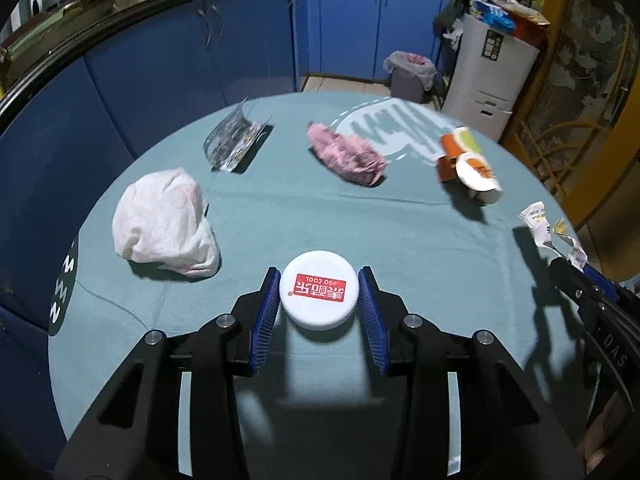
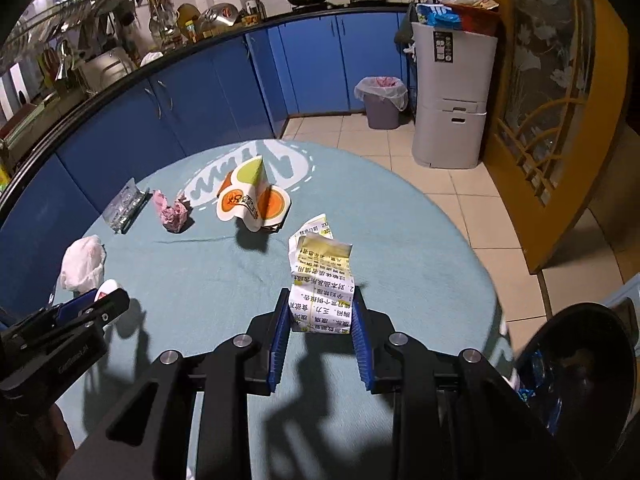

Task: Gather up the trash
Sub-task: 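Grasp the white printed paper wrapper with the right tool while the left tool grasps the white red-labelled lid, then carry the paper wrapper and white lid over the black trash bin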

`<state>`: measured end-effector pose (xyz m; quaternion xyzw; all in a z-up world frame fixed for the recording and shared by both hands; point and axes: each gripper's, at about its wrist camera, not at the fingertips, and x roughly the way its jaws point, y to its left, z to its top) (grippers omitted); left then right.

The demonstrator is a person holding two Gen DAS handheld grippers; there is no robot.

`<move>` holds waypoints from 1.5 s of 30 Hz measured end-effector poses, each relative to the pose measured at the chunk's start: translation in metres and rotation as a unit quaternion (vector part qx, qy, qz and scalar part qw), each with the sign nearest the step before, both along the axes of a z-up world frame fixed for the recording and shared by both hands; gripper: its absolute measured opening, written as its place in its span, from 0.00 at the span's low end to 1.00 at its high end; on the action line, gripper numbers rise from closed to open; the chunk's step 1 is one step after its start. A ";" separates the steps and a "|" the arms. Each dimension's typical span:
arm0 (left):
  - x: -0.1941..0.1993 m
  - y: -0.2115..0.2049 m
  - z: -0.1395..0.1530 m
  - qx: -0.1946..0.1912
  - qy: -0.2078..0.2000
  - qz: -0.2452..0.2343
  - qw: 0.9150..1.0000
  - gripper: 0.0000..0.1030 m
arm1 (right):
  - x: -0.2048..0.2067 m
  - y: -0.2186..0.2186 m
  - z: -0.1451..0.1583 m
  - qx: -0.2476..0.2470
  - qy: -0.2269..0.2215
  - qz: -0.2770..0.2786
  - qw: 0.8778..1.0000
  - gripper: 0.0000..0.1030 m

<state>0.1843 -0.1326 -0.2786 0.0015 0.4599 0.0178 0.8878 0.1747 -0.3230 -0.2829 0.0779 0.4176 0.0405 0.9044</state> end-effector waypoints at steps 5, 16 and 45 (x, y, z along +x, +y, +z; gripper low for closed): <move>-0.008 -0.015 0.012 0.000 -0.014 -0.016 1.000 0.40 | -0.018 -0.004 0.014 0.000 -0.019 -0.003 1.000 0.27; -0.028 -0.059 0.030 0.008 -0.035 -0.059 0.998 0.40 | -0.056 -0.034 0.031 0.009 -0.043 -0.036 0.998 0.27; -0.075 -0.243 0.050 0.020 -0.060 -0.234 0.970 0.40 | -0.143 -0.171 0.034 0.008 -0.074 -0.193 0.978 0.27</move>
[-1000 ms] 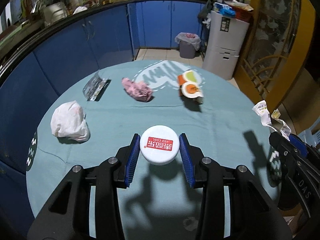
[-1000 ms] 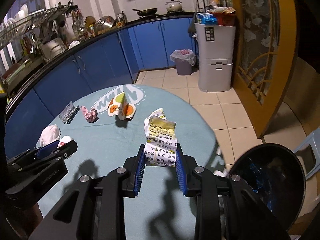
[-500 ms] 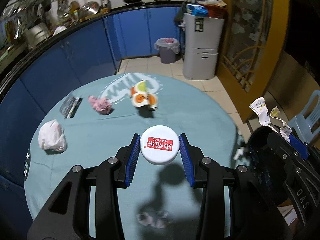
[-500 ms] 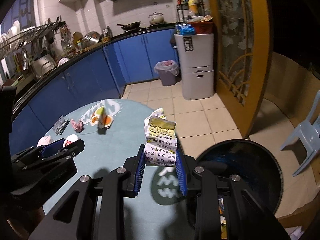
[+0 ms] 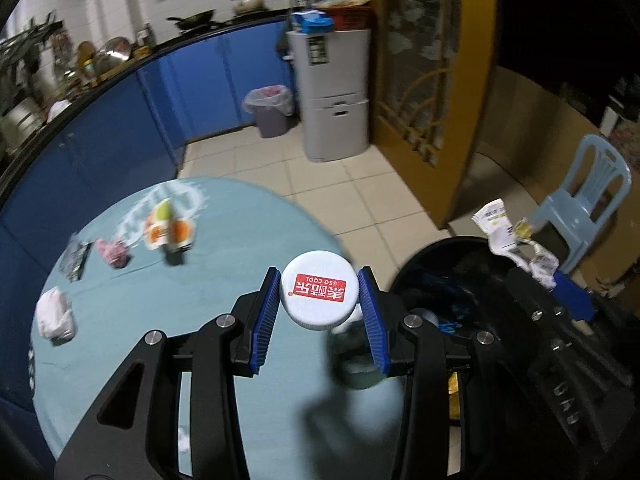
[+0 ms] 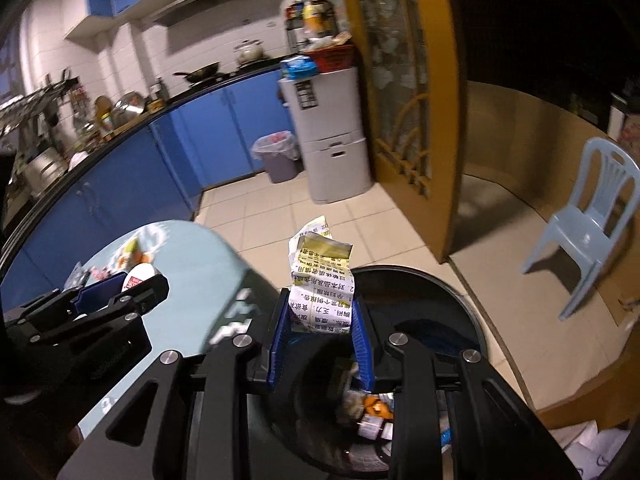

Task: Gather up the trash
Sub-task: 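Carry the paper wrapper and white lid over the black trash bin, then open the left tool to drop the lid while the right tool drops the wrapper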

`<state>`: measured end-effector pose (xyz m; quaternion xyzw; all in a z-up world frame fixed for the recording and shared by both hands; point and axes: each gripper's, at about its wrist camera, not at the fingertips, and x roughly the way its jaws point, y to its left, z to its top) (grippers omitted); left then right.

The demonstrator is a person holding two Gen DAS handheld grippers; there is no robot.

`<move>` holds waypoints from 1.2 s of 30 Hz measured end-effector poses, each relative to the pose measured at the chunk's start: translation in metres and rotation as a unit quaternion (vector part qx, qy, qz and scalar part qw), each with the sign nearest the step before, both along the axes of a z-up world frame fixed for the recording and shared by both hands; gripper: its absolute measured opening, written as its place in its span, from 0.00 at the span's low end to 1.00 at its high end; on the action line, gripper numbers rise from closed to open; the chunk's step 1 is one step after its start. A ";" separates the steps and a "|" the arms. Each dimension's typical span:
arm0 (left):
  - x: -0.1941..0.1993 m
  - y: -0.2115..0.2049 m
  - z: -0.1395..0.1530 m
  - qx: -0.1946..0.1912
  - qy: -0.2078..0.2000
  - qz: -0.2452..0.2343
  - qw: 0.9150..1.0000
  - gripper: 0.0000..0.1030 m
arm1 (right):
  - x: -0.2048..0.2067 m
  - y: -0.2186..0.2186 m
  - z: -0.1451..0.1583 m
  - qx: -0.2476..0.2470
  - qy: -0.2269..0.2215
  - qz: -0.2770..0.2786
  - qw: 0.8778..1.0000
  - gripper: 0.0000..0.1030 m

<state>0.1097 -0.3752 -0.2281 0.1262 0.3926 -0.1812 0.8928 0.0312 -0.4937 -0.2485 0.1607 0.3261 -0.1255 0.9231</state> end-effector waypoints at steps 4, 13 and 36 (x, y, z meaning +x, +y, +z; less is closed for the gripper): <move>-0.010 -0.034 0.002 0.000 -0.006 -0.034 0.999 0.41 | -0.011 -0.023 -0.007 0.010 0.005 -0.027 1.000 0.27; -0.020 -0.070 0.007 -0.014 -0.014 -0.056 0.998 0.89 | -0.022 -0.050 -0.019 0.032 0.016 -0.055 0.998 0.27; 0.003 -0.017 0.006 -0.024 -0.007 0.007 1.000 0.94 | 0.014 -0.007 -0.021 0.022 0.032 0.012 0.999 0.93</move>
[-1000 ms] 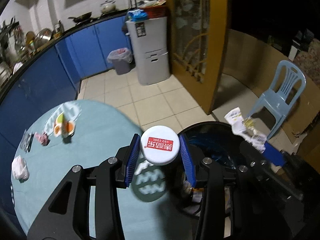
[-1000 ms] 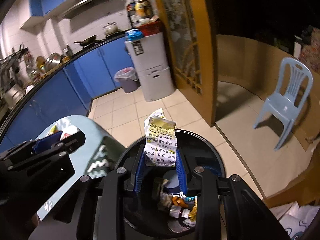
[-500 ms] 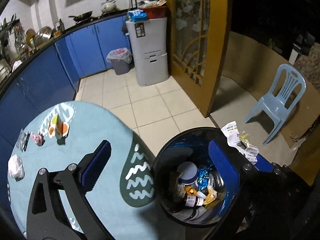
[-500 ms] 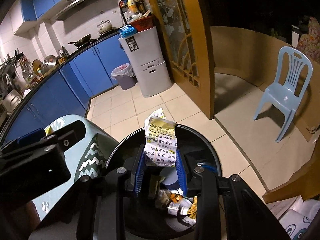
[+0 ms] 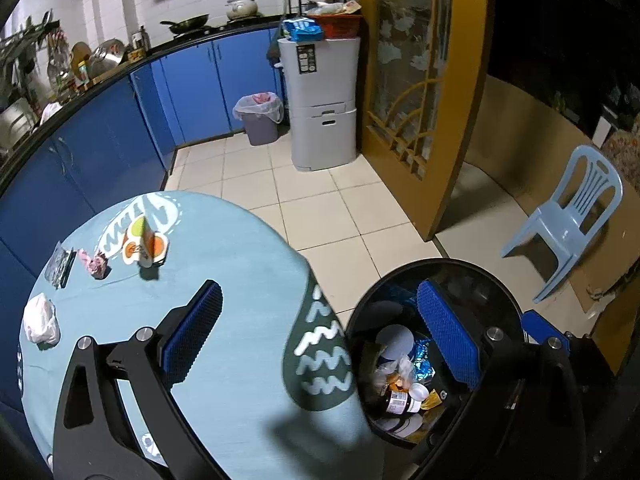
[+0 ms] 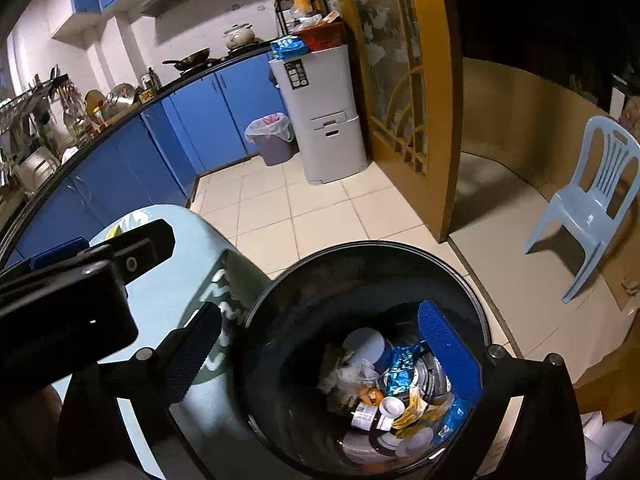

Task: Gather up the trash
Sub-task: 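Move both open tools back over the table items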

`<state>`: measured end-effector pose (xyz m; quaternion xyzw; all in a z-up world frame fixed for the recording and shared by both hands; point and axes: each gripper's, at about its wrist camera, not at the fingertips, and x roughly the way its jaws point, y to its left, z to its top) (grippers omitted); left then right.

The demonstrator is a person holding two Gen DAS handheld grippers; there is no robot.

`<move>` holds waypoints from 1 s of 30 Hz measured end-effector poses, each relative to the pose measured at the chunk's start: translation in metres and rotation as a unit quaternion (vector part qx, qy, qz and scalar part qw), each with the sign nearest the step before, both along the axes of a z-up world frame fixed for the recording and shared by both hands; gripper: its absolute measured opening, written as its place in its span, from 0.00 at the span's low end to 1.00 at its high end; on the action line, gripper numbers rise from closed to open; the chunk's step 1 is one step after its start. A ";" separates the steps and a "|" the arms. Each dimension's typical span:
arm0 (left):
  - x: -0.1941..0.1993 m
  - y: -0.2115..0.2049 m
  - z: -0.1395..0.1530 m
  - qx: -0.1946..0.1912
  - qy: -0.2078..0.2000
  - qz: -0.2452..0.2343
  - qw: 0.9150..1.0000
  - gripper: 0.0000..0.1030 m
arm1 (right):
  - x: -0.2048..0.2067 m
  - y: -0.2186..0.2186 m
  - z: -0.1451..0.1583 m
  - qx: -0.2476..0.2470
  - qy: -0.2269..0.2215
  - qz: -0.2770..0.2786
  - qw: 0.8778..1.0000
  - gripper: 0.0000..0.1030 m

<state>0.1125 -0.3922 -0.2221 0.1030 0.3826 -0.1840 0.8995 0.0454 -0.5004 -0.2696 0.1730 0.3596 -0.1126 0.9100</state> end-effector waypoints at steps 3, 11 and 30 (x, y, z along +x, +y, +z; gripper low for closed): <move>0.006 0.017 0.004 -0.002 -0.005 0.014 1.000 0.94 | 0.009 0.013 0.004 0.000 0.000 0.009 1.000 0.93; 0.039 0.102 0.014 0.000 -0.028 0.114 0.993 0.94 | 0.060 0.072 0.015 0.023 0.001 0.068 0.997 0.93; 0.105 0.360 -0.068 0.020 0.077 0.398 0.914 0.95 | 0.172 0.238 -0.002 -0.003 0.053 0.205 0.977 0.93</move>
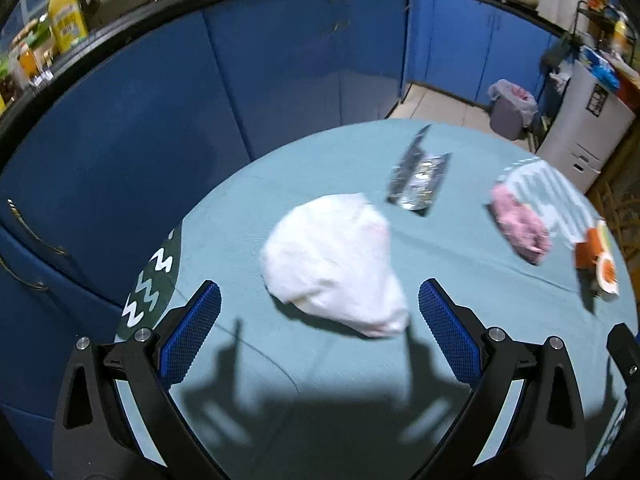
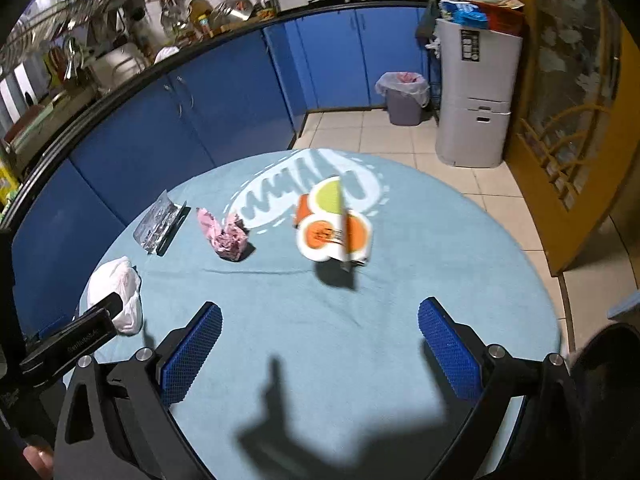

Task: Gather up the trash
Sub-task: 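Grasp the orange-white paper cup with the right tool while the left tool grasps the white plastic bag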

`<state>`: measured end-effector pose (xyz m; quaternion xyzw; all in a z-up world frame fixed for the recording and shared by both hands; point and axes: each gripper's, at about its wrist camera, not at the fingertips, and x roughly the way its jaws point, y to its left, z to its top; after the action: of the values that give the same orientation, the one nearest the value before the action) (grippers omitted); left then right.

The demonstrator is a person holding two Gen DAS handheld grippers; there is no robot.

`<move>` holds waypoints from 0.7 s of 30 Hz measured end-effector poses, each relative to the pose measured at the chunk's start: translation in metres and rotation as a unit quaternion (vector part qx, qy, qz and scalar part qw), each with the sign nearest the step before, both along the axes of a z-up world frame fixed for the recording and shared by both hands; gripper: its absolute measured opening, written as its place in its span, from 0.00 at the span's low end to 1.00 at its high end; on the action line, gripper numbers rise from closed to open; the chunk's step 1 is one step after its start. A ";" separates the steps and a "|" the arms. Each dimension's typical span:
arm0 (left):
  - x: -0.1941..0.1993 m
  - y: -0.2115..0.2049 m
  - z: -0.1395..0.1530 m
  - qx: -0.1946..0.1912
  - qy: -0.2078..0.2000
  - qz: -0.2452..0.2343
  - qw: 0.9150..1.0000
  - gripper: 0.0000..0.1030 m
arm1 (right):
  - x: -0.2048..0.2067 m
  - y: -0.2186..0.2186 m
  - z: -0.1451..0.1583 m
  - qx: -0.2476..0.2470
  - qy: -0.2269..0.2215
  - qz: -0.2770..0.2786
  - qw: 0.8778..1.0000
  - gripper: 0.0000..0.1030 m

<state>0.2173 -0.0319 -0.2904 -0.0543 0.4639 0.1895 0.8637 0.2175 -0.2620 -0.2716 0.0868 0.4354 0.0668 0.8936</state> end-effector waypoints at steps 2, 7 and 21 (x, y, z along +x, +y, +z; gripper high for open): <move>0.008 0.006 -0.007 0.000 0.008 0.002 1.000 0.95 | 0.009 0.006 -0.004 -0.003 0.004 0.003 1.000 0.93; 0.021 0.012 -0.016 -0.004 0.016 0.003 1.000 0.95 | 0.033 0.017 -0.012 -0.024 0.011 0.004 1.000 0.92; 0.036 0.001 -0.004 -0.042 -0.006 -0.028 0.999 0.15 | 0.034 0.026 -0.018 -0.053 -0.014 0.025 0.998 0.15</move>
<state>0.2530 -0.0312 -0.2943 -0.0785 0.4672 0.1458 0.8685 0.2519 -0.2358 -0.2896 0.0275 0.4280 0.0670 0.9009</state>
